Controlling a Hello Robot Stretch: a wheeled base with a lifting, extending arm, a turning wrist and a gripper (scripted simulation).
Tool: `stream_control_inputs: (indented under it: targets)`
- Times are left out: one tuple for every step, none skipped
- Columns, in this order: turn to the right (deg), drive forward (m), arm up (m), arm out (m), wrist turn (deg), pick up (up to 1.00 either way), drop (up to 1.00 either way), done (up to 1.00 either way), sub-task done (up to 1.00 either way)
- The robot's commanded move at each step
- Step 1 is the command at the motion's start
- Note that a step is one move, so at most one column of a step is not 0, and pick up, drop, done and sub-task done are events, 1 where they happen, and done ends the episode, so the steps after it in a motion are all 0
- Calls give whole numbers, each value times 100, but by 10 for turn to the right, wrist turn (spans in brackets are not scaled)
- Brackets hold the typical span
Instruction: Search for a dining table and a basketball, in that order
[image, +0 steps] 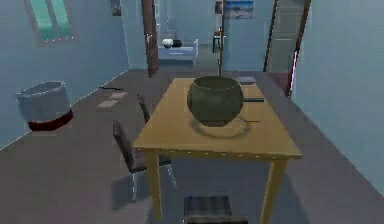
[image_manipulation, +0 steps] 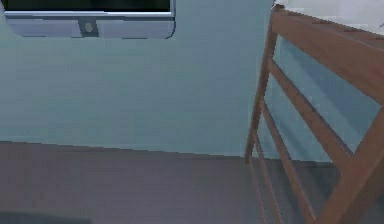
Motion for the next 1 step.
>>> stream_control_inputs:
  targets:
    - [0,0,0,0,0,0,0,0,100]
